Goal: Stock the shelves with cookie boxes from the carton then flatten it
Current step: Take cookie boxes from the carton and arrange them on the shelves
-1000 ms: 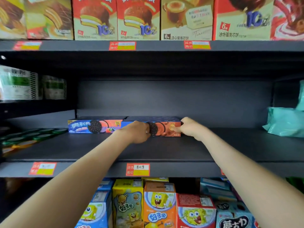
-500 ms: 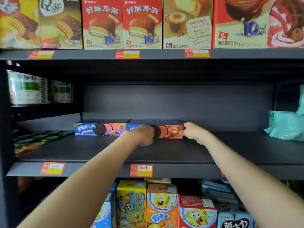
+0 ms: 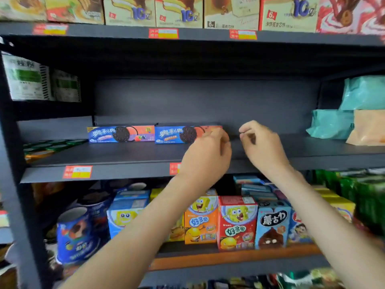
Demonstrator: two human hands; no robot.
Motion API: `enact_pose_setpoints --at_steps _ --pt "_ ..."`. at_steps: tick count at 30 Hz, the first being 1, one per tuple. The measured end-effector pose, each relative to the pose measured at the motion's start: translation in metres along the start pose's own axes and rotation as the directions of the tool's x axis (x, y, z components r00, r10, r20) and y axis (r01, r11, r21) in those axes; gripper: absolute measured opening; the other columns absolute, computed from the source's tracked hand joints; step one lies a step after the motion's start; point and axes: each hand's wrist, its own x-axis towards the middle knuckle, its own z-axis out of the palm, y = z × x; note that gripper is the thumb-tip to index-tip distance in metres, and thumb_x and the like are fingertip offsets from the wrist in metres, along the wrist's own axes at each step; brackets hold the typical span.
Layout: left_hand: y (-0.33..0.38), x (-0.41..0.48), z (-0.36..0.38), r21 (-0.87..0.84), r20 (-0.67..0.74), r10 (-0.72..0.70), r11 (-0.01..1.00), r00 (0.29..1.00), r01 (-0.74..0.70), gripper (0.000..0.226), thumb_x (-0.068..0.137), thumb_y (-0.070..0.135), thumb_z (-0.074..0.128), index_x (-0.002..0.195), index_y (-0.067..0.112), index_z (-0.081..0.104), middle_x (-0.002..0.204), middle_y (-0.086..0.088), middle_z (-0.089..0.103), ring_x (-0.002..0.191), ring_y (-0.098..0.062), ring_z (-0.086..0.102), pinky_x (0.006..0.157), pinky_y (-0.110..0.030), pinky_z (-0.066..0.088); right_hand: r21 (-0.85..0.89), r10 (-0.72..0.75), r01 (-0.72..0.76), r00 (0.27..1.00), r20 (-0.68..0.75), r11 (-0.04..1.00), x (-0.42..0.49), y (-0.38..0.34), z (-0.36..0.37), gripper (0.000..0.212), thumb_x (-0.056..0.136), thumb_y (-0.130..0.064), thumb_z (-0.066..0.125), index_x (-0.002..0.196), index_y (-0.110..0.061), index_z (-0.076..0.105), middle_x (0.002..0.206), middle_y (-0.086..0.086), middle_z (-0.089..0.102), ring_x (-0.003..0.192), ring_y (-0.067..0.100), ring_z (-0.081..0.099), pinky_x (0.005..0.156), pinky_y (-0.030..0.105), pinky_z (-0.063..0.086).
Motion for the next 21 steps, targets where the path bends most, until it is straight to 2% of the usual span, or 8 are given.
enact_pose_setpoints --at_steps 2,4,9,11,13,16,19,21 --pt "0.021 -0.040 0.010 -0.129 -0.025 -0.071 0.989 0.997 0.067 0.010 0.090 0.021 0.053 0.089 0.017 0.061 0.080 -0.002 0.068 0.074 -0.024 0.060 0.069 -0.035 0.046 -0.024 -0.091 0.089 0.992 -0.087 0.996 -0.052 -0.002 -0.013 0.008 0.089 -0.008 0.054 0.090 -0.009 0.062 0.084 0.003 0.064 0.084 0.022 0.056 0.073 0.031 0.040" --pt "0.030 -0.080 0.029 -0.213 0.053 -0.163 0.962 0.985 0.171 0.011 0.090 0.022 0.054 0.086 0.018 0.063 0.076 -0.001 0.070 0.072 -0.021 0.062 0.070 -0.035 0.045 -0.082 -0.110 0.103 0.990 -0.083 0.991 -0.103 0.007 -0.020 0.008 0.086 -0.009 0.054 0.086 -0.007 0.061 0.082 0.005 0.064 0.082 0.018 0.052 0.069 0.023 0.033" --pt "0.015 -0.183 0.111 -0.212 0.391 -0.232 0.919 0.891 0.332 0.010 0.090 0.019 0.055 0.084 0.015 0.061 0.067 -0.002 0.064 0.066 -0.026 0.061 0.057 -0.030 0.036 -0.166 0.084 -0.068 0.992 0.096 0.984 -0.222 0.063 -0.021 0.008 0.087 -0.009 0.055 0.083 -0.005 0.061 0.074 -0.001 0.054 0.070 0.016 0.048 0.062 0.020 0.030" --pt "0.009 -0.225 0.146 -0.155 0.531 -0.257 0.907 0.807 0.391 0.013 0.093 0.019 0.052 0.087 0.012 0.061 0.067 -0.005 0.064 0.061 -0.024 0.059 0.052 -0.026 0.032 -0.189 0.199 -0.160 0.957 0.211 0.969 -0.272 0.094 -0.014 0.009 0.088 -0.009 0.054 0.084 -0.005 0.060 0.077 0.002 0.057 0.075 0.021 0.053 0.066 0.028 0.042" --pt "0.002 -0.269 0.183 -0.061 0.641 -0.307 0.893 0.703 0.445 0.017 0.094 0.019 0.050 0.091 0.009 0.064 0.077 -0.010 0.068 0.068 -0.026 0.061 0.053 -0.026 0.031 -0.210 0.329 -0.274 0.893 0.307 0.939 -0.324 0.126 -0.006 0.009 0.089 -0.008 0.053 0.084 -0.004 0.059 0.079 0.009 0.059 0.075 0.026 0.055 0.065 0.038 0.047" --pt "-0.014 -0.346 0.241 0.069 0.739 -0.373 0.870 0.561 0.488 0.025 0.095 0.017 0.043 0.093 0.001 0.062 0.086 -0.019 0.066 0.081 -0.034 0.062 0.061 -0.035 0.039 -0.295 0.535 -0.448 0.740 0.407 0.844 -0.413 0.179 0.008 0.009 0.090 -0.007 0.053 0.085 -0.003 0.058 0.079 0.011 0.058 0.074 0.026 0.055 0.064 0.037 0.044" --pt "-0.028 -0.439 0.294 0.182 0.839 -0.365 0.887 0.403 0.424 0.046 0.099 0.020 0.016 0.114 0.001 0.055 0.110 -0.017 0.061 0.087 -0.028 0.060 0.061 -0.031 0.038 -0.390 0.714 -0.598 0.557 0.424 0.700 -0.527 0.231 0.026 0.018 0.084 -0.013 0.047 0.081 -0.003 0.061 0.079 0.016 0.063 0.076 0.034 0.061 0.064 0.039 0.049" --pt "-0.041 -0.506 0.327 0.249 0.877 -0.409 0.835 0.253 0.490 0.031 0.100 0.022 0.032 0.111 0.007 0.057 0.102 -0.013 0.064 0.078 -0.025 0.061 0.057 -0.031 0.040 -0.432 0.788 -0.668 0.426 0.446 0.606 -0.608 0.256 0.037 0.019 0.081 -0.014 0.046 0.080 -0.002 0.061 0.080 0.019 0.063 0.079 0.037 0.061 0.068 0.042 0.049"
